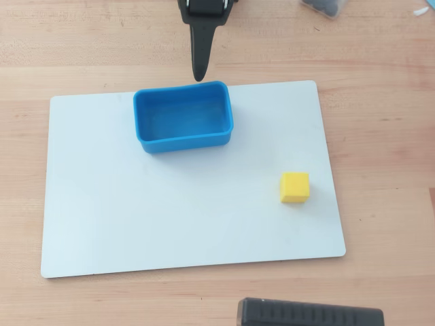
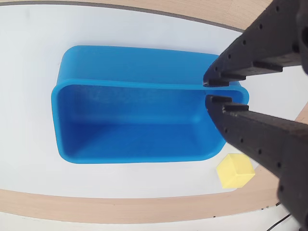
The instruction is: Pick up yellow cube and drop it in the blue rectangular bin
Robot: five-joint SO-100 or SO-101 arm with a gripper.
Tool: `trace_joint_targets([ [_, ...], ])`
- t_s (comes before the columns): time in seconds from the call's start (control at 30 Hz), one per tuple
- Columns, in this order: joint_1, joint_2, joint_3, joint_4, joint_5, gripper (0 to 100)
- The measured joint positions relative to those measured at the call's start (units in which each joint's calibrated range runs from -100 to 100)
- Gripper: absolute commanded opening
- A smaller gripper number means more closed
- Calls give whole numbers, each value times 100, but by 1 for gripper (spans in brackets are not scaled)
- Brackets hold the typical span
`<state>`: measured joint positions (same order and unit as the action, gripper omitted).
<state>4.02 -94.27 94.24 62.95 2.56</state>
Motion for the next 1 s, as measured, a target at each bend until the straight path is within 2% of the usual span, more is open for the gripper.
trace_joint_targets([
  [0.57, -93, 120, -104, 98, 132, 0],
  [0.73, -93, 896, -775, 98, 142, 0],
  [1.0, -93, 3501, -3033, 376, 88, 0],
])
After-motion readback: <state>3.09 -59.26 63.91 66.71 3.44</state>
